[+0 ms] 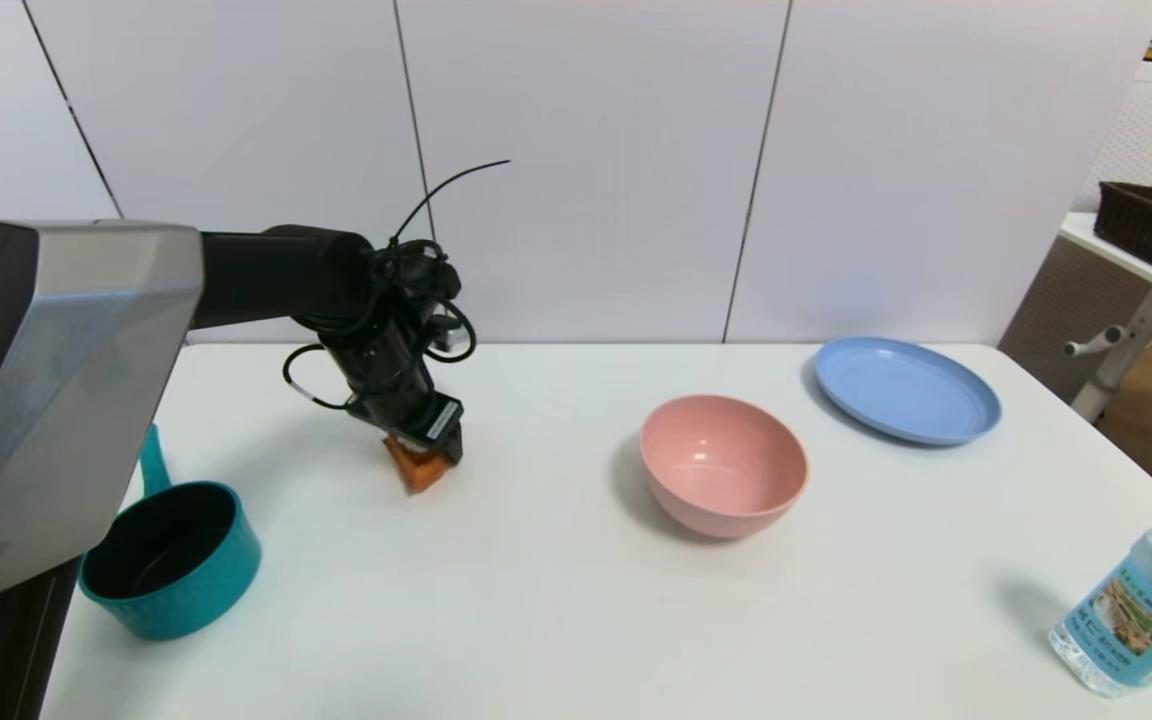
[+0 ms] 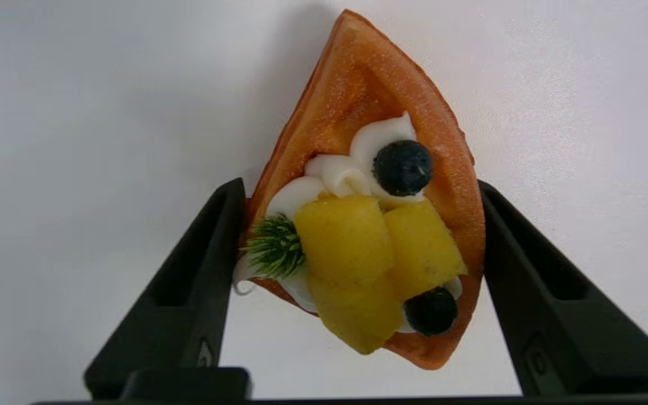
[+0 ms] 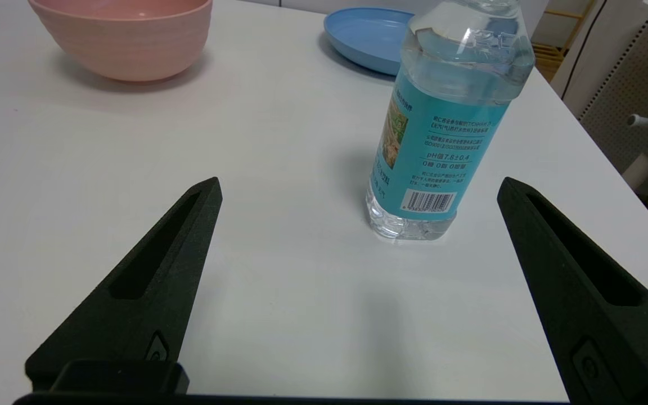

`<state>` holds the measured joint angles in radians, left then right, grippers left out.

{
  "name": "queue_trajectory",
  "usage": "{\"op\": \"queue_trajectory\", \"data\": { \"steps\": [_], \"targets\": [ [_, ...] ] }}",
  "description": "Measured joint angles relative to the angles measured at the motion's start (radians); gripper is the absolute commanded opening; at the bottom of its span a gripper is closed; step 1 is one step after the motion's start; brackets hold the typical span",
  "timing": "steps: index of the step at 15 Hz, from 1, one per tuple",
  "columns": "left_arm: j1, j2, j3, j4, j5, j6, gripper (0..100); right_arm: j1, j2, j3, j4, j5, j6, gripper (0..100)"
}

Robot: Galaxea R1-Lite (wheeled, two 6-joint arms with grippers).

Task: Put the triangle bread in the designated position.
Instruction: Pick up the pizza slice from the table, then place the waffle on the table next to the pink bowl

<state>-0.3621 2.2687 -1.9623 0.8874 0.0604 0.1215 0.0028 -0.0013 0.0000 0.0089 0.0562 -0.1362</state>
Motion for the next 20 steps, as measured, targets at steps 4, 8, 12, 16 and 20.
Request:
{"op": "queue_trajectory", "data": {
  "steps": [4, 8, 12, 16, 20],
  "targets": [
    [0.005, 0.000, 0.000, 0.001, 0.000, 0.000, 0, 0.000, 0.000, 0.000, 0.000, 0.000, 0.000, 100],
    [0.007, -0.032, 0.003, 0.039, -0.001, 0.000, 0, 0.000, 0.000, 0.000, 0.000, 0.000, -0.001, 100],
    [-0.035, -0.153, 0.000, 0.064, 0.000, -0.002, 0, 0.000, 0.000, 0.000, 0.000, 0.000, 0.000, 100],
    [-0.158, -0.268, -0.007, 0.058, 0.002, -0.009, 0, 0.000, 0.000, 0.000, 0.000, 0.000, 0.000, 100],
    [-0.289, -0.303, -0.008, 0.032, 0.002, -0.050, 0, 0.000, 0.000, 0.000, 0.000, 0.000, 0.000, 100]
  ]
}}
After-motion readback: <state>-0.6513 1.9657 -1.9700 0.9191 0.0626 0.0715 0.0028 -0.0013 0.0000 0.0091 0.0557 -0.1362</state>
